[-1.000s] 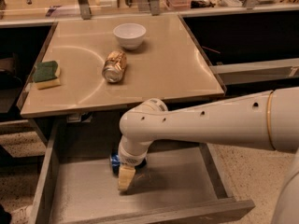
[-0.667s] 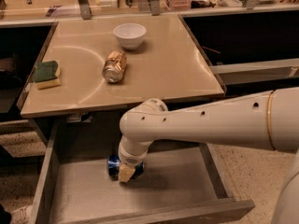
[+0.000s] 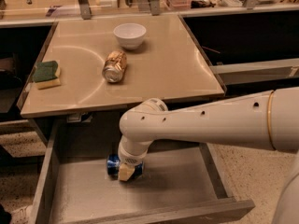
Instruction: Pick pepsi can from top drawer and place on counter
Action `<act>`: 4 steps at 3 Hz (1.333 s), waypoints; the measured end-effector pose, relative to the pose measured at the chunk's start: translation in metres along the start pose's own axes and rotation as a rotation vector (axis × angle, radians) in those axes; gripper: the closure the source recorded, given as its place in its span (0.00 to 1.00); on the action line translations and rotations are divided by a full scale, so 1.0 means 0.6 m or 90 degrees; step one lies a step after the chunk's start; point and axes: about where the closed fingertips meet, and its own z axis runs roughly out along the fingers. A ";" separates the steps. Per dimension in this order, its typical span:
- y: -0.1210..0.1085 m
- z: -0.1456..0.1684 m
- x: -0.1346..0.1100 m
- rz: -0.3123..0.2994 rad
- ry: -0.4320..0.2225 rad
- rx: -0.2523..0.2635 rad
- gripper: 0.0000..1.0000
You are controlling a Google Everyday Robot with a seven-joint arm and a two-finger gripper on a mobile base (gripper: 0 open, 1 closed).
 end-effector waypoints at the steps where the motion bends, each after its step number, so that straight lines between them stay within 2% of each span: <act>1: -0.002 -0.037 0.018 0.028 -0.011 0.006 1.00; 2: 0.002 -0.102 0.062 0.076 0.002 0.022 1.00; 3: 0.000 -0.181 0.114 0.127 0.036 0.051 1.00; 4: -0.015 -0.265 0.156 0.171 0.081 0.097 1.00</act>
Offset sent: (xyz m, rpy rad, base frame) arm -0.0081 -0.1034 0.0887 -0.0308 -0.0038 -0.2282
